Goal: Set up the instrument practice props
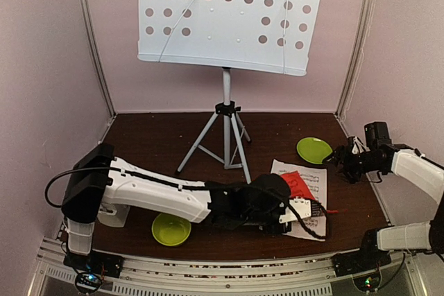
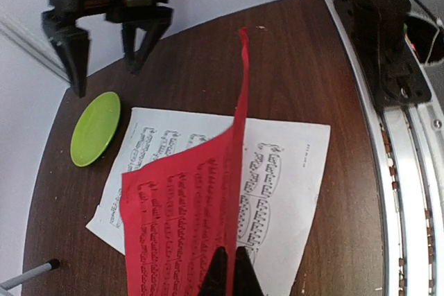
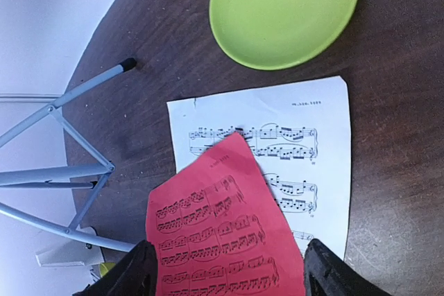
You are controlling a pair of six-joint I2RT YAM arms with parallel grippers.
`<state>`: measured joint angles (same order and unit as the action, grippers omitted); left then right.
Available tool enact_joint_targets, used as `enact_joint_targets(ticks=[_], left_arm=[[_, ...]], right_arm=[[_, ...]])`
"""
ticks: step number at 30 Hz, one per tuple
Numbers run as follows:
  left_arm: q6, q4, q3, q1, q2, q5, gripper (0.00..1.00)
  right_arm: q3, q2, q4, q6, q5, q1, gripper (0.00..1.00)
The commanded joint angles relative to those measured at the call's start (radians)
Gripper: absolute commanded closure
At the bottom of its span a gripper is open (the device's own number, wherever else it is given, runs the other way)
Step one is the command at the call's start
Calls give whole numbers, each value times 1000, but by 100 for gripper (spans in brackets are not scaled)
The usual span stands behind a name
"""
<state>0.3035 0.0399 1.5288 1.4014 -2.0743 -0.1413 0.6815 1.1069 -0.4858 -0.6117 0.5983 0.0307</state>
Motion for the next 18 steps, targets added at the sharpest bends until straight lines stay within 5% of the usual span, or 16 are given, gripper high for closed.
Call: enact_joint_targets(ticks=[1, 11, 18], left_arm=[[-246, 33, 38, -74, 125, 123, 100], [-433, 321, 227, -107, 233, 23, 100], [-587, 373, 183, -140, 361, -78, 100]], right_arm=[[54, -42, 12, 2, 23, 5, 25], [140, -108, 94, -97, -74, 1, 19], [257, -105, 43, -23, -172, -42, 17]])
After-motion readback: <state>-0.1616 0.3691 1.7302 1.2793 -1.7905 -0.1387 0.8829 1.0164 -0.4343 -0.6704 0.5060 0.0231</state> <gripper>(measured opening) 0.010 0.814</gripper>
